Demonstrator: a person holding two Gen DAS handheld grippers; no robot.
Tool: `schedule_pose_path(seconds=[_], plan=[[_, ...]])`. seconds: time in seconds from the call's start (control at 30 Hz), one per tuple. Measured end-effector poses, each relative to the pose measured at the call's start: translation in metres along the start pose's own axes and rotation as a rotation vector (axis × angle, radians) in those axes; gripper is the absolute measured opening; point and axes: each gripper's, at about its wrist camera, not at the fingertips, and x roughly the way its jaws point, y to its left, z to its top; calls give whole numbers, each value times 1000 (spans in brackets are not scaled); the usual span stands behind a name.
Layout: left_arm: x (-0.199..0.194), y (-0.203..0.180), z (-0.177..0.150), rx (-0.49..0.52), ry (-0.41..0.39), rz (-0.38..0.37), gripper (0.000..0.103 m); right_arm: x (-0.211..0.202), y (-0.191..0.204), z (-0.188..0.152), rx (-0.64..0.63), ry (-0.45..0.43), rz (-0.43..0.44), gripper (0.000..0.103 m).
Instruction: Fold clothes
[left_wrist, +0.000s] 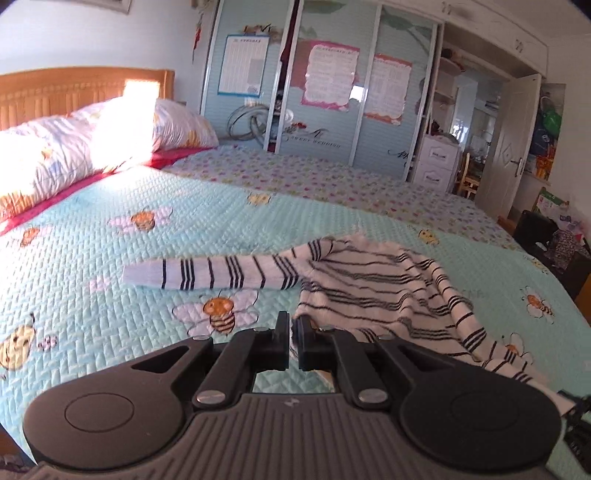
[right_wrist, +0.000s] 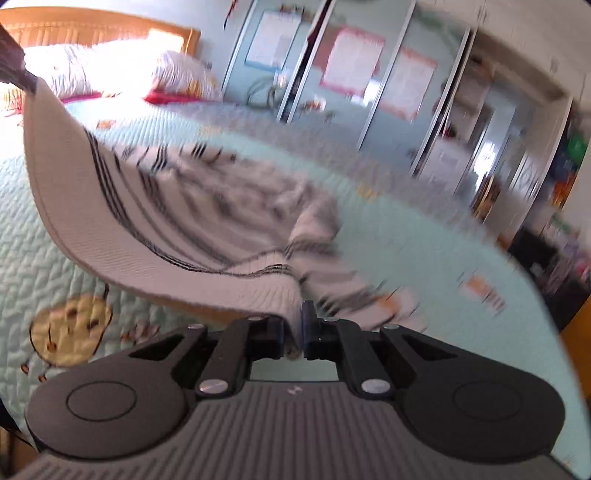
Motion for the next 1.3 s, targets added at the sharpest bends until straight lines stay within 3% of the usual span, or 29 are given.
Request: schedule_pose_path(seconds=[0.1, 0.17, 0.23, 0.37, 0.47, 0.53, 0.6, 0.63, 0.7, 0.83, 0.93, 1.0, 1.07, 1.1, 1.13, 1.2, 1.23, 1.27, 1.3], plan=[[-33, -6, 13, 51, -74, -45, 4, -50, -24, 28, 31, -72, 23, 0], [-47, -7, 14, 89, -88, -70, 4, -64, -32, 30, 61, -36, 86, 0], [-41, -2, 0, 95, -32, -75, 5, -64, -36, 19, 89, 31, 126, 0], [-3, 18, -44, 12, 167, -36, 6, -31, -32, -29, 164, 251, 161, 1], [24, 36, -71, -91, 278, 9, 17, -18, -36, -52, 296, 291, 198, 7], [38, 40, -80, -138, 312, 6, 27, -11, -40, -60, 397, 278, 226, 40], [51, 41, -87, -180, 341, -11, 38, -1, -51, -64, 529, 240, 258, 64], [57, 42, -91, -202, 356, -20, 39, 7, -58, -66, 610, 220, 277, 69], [70, 43, -98, -244, 385, -36, 43, 31, -75, -78, 778, 203, 339, 69], [92, 46, -112, -317, 444, -63, 49, 84, -89, -107, 1013, 314, 470, 69], [99, 53, -121, -373, 477, -77, 53, 104, -91, -118, 1118, 309, 540, 69], [103, 61, -124, -440, 475, -115, 66, 118, -92, -124, 1188, 304, 586, 68], [107, 62, -123, -475, 472, -150, 74, 131, -90, -117, 1180, 315, 633, 66], [109, 62, -123, -488, 471, -166, 75, 138, -85, -113, 1161, 329, 652, 55], [111, 61, -122, -486, 473, -174, 75, 145, -81, -109, 1143, 344, 670, 36], [116, 58, -121, -483, 477, -190, 75, 158, -68, -105, 1123, 389, 683, 13], [118, 56, -120, -480, 480, -203, 75, 160, -63, -104, 1117, 389, 679, 12], [120, 53, -119, -472, 488, -231, 70, 160, -60, -102, 1120, 382, 681, 12], [122, 50, -119, -464, 499, -256, 36, 159, -58, -102, 1132, 377, 682, 12]])
